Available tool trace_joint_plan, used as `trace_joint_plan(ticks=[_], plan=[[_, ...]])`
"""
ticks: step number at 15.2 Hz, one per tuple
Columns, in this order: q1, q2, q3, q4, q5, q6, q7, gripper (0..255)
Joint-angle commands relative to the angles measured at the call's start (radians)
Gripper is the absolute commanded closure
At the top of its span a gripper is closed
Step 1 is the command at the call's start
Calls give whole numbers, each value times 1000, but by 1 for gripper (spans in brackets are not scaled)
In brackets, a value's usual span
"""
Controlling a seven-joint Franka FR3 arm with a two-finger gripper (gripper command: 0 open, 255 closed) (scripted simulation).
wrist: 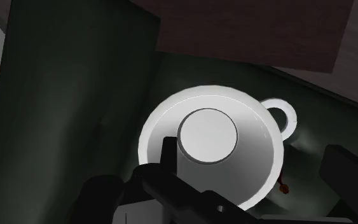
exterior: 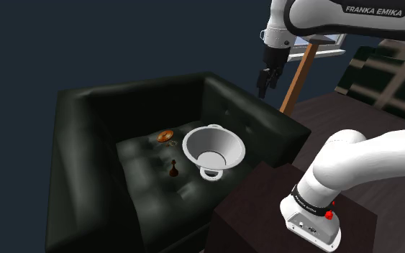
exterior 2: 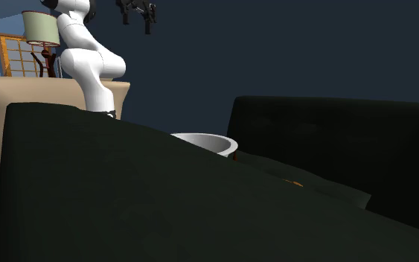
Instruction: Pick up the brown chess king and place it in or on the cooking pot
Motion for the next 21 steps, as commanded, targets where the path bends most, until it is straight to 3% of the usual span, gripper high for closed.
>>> trace_joint_plan(ticks=[1,11,21], plan=[[0,0,0,0,0,0,0,0],[46,276,97,-41,11,284,53,0],[72,632,192,41,-51,514,134,0]])
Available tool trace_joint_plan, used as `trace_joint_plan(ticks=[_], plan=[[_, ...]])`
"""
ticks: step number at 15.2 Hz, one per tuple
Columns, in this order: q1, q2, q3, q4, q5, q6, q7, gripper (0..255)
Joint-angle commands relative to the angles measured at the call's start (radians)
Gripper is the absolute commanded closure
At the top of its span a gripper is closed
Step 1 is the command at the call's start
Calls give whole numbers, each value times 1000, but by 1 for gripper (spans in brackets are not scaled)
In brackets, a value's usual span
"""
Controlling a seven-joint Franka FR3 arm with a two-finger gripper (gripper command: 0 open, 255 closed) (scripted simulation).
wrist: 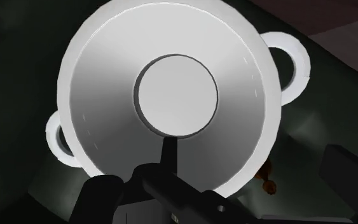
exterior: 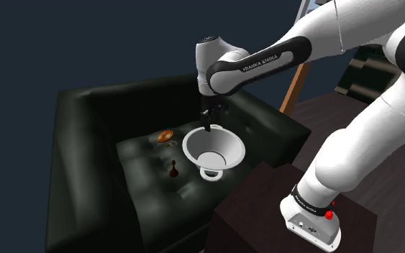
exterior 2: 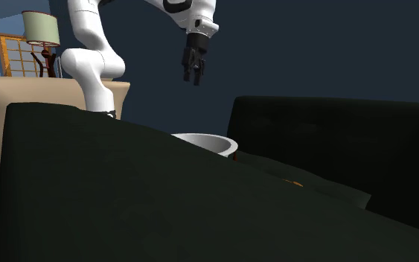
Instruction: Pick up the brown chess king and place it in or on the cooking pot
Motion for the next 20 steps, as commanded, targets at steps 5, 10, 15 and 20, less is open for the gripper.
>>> trace_joint_plan(ticks=[5,10,15,20], plan=[[18,233,40,96,-81,102,63,0],[51,432,53,210,-165,149,121,0],[102,629,46,351,-244,168,165,0],[164,825,29,521,-304,163,186,0]])
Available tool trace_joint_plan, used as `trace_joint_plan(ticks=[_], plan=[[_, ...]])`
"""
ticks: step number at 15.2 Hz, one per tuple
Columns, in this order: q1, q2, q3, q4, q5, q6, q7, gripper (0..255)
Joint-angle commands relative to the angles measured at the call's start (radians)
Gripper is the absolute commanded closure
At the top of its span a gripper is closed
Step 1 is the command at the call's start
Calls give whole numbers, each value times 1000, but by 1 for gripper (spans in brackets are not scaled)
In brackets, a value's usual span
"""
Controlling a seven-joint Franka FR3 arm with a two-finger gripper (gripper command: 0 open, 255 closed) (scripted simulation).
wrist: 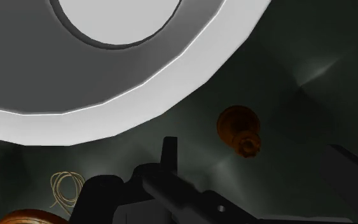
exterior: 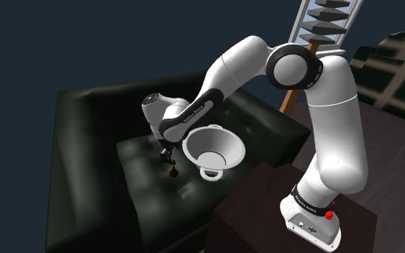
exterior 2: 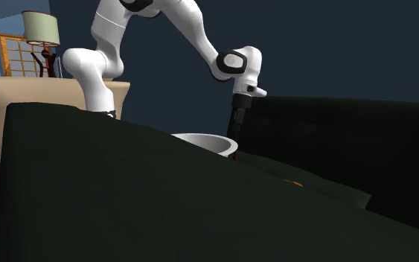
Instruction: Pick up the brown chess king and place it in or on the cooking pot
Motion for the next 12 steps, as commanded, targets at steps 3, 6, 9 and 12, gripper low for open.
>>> trace_joint_plan(ticks=[3,6,9,12], plan=[[30,98,-11,83,-26,2,8,0],[30,121,-20,76,-37,32,15,0],[30,149,-30,70,-51,66,23,0],[30,149,-30,70,-51,66,23,0]])
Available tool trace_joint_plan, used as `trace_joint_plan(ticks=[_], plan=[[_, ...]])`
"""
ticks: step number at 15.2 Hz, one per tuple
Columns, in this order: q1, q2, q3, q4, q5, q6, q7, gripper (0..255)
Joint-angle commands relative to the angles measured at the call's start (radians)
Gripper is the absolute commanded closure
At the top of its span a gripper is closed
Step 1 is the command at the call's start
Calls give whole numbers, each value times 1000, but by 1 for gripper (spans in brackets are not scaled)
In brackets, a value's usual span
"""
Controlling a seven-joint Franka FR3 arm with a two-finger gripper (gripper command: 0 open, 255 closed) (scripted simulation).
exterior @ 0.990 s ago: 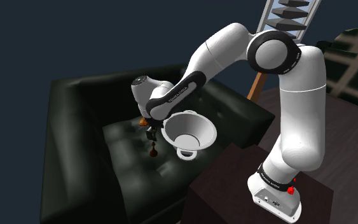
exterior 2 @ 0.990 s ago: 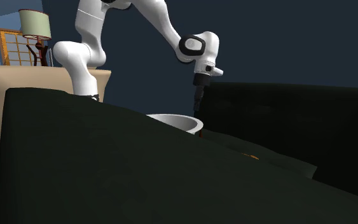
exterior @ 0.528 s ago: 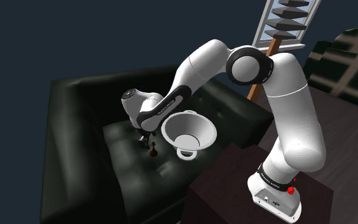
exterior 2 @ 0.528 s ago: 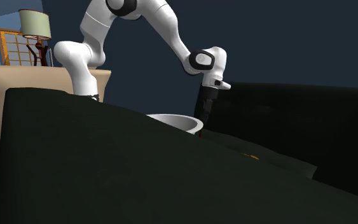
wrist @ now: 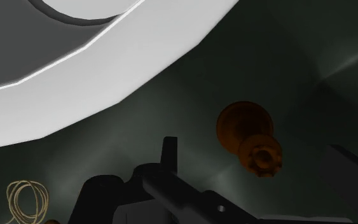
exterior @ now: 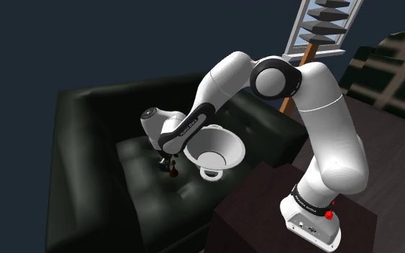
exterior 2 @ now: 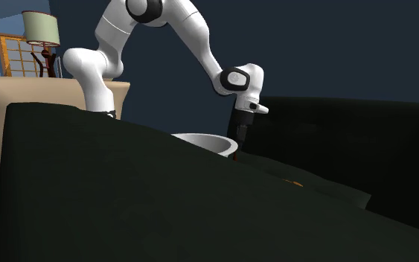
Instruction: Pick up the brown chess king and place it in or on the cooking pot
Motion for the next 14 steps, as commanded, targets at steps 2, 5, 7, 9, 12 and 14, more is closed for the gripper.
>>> trace_joint_plan(ticks=[2,5,7,9,12,14], plan=[[0,1,0,-1,-1,2,1,0],[0,1,0,-1,-1,2,1,0],[0,1,0,-1,-1,2,1,255],[0,1,0,-1,-1,2,1,255],[0,0,0,-1,-1,2,1,255],[0,2,0,0,-1,1,1,255]])
